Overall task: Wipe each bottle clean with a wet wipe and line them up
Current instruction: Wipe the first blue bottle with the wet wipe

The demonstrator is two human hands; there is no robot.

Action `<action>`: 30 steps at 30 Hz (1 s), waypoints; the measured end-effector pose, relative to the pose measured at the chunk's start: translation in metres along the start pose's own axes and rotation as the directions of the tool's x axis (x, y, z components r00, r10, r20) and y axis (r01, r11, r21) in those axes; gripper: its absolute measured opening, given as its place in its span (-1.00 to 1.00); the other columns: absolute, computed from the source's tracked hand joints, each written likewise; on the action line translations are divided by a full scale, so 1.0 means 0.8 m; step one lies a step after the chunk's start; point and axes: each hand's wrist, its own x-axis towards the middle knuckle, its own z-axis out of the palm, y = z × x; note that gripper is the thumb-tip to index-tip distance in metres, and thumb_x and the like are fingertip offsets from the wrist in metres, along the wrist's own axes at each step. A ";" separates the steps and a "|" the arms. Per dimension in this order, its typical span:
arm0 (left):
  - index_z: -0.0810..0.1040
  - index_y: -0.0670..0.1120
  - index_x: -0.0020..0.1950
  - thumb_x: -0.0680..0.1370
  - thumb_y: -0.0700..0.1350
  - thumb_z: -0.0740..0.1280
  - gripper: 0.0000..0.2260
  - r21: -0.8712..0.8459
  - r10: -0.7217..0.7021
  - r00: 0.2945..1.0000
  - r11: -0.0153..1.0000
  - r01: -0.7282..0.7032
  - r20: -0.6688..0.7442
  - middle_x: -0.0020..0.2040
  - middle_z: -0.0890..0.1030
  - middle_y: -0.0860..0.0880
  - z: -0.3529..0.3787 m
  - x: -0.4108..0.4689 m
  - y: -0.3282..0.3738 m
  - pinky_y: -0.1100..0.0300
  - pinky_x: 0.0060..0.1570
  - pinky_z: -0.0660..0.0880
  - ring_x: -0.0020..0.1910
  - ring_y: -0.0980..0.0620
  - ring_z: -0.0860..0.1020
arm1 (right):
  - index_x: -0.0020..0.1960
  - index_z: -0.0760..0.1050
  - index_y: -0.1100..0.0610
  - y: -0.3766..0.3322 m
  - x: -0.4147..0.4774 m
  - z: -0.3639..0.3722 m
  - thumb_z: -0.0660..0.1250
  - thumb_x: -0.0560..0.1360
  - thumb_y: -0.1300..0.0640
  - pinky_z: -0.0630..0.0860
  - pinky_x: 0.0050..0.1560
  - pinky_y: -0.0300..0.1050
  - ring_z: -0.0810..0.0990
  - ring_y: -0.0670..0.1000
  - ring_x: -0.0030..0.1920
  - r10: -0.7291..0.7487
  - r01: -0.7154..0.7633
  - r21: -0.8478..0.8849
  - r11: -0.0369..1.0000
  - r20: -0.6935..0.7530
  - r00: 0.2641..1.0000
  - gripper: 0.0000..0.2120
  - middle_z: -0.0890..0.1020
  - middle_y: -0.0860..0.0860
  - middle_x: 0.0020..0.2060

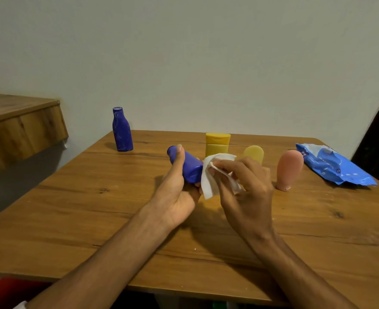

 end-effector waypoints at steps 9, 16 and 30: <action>0.48 -0.23 0.30 0.45 0.24 0.36 -0.37 0.084 -0.055 0.998 0.995 0.053 0.014 0.07 0.63 -0.24 0.002 -0.003 -0.003 -0.03 -0.09 0.65 0.00 -0.16 0.63 | 0.07 0.57 0.04 0.001 -0.001 0.003 0.37 0.48 0.09 0.41 -0.19 -0.04 0.55 0.02 -0.12 -0.145 0.147 -0.025 0.989 0.075 0.987 -0.83 0.62 0.04 -0.15; 0.47 -0.21 0.34 0.44 0.24 0.38 -0.34 0.100 -0.076 0.996 0.993 0.070 0.055 0.13 0.60 -0.23 -0.004 0.004 -0.002 -0.01 0.00 0.63 0.05 -0.13 0.62 | 0.10 0.48 -0.01 0.000 -0.003 0.006 0.37 0.49 0.09 0.45 -0.18 0.00 0.54 -0.01 -0.07 -0.195 0.197 -0.013 0.980 0.098 0.976 -0.80 0.63 0.02 -0.10; 0.51 -0.10 0.19 0.47 0.06 0.34 -0.64 0.380 0.173 0.960 0.891 -0.247 0.220 -0.22 0.69 -0.04 -0.010 0.015 0.012 0.08 0.01 0.46 -0.15 0.01 0.60 | 0.03 0.60 0.08 -0.005 0.011 -0.006 0.45 0.46 0.29 0.46 -0.15 -0.31 0.56 -0.12 -0.11 0.233 -0.224 0.211 0.951 -0.015 0.972 -0.81 0.64 -0.06 -0.12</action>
